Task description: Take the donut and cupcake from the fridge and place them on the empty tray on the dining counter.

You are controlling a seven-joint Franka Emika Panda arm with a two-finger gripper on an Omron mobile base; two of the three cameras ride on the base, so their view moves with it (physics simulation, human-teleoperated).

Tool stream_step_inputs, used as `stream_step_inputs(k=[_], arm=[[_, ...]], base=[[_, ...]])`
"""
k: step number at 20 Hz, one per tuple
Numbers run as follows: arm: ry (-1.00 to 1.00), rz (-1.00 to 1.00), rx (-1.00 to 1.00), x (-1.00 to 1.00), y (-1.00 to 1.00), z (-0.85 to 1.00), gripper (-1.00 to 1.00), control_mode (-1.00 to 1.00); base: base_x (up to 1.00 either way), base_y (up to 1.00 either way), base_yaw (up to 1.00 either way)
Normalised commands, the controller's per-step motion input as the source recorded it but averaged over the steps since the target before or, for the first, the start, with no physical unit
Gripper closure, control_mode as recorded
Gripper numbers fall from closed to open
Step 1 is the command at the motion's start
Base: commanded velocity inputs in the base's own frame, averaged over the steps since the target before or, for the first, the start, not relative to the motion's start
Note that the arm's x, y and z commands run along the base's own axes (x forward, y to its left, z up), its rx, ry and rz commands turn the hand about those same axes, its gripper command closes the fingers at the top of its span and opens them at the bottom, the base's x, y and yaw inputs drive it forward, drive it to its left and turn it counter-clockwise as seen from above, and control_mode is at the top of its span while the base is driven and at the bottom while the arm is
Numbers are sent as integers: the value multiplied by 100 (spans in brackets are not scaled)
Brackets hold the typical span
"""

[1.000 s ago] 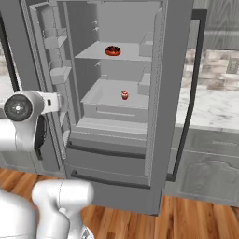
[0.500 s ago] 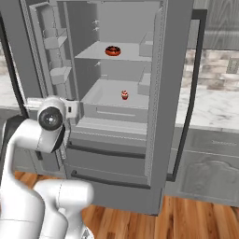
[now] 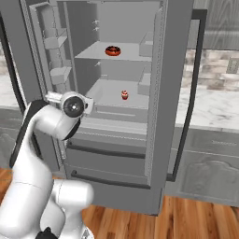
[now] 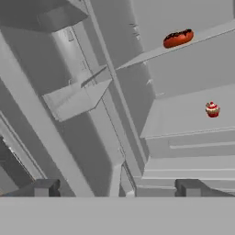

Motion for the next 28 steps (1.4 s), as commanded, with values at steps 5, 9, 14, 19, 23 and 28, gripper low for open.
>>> stream_step_inputs(k=[5,9,14,19,23,28], arm=[[13,-1,18,64,-13,-45,-100,-100],[0,-1,17,46,4,-73,-100,-100],[0,-1,23,34,24,-83,-100,-100],[0,0,19,2,86,-37,-100,-100],[0,0,8,-5,100,-1,-100,-100],[0,6,3,-22,100,-20,-100,-100]], base=[[0,0,0],[0,0,0],[0,0,0],[0,0,0],[0,0,0],[0,0,0]])
